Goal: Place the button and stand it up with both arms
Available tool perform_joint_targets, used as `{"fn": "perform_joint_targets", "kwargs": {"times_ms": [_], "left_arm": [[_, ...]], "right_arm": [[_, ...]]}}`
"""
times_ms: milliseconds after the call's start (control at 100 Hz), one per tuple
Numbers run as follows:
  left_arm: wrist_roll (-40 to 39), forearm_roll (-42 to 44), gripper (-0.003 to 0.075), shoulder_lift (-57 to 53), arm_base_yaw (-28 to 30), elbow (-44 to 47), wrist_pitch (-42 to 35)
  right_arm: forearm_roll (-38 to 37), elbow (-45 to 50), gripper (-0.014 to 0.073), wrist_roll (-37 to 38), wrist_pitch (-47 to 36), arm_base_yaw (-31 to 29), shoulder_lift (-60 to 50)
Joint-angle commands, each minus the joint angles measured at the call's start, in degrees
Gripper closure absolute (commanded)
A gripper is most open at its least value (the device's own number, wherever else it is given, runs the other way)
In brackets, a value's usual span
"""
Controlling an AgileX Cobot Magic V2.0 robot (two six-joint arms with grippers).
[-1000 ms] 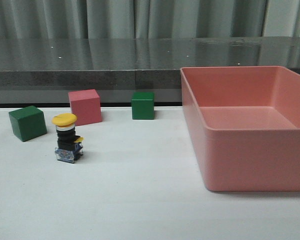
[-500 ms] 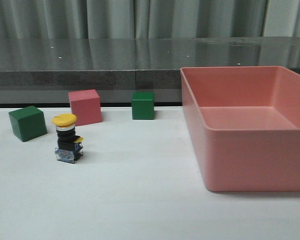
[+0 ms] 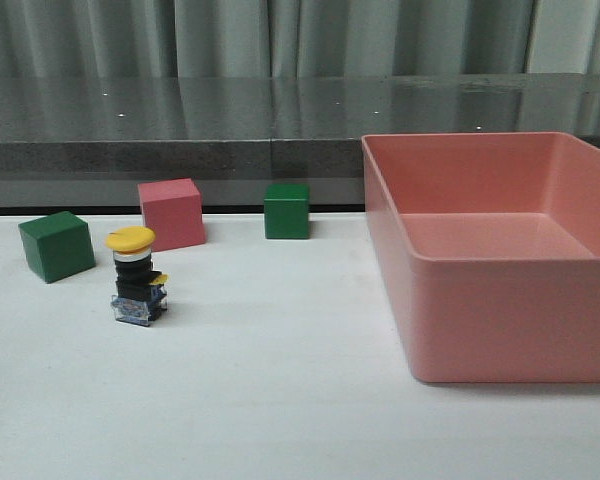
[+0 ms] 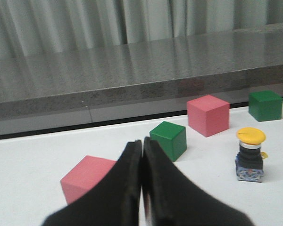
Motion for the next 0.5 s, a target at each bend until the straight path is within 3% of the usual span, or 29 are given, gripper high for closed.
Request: {"fn": "perform_joint_targets", "kwargs": {"times_ms": [0,110,490], "left_arm": [[-2.88,0.01,0.0740,-1.89,1.23,0.23,-7.73],[-2.99,0.01,0.0740,-1.89,1.28,2.99,-12.02],[-2.99,0.01,0.0739,-1.89,1.28,2.86,-8.94]], "right_arm": [[0.72,-1.53,0.0654,-0.18,-3.68,-0.20,0.38],[0.72,-1.53,0.0654,-0.18,-3.68,-0.20,0.38],[0.72,-1.53,0.0654,-0.18,-3.68,-0.20,0.38]]}}
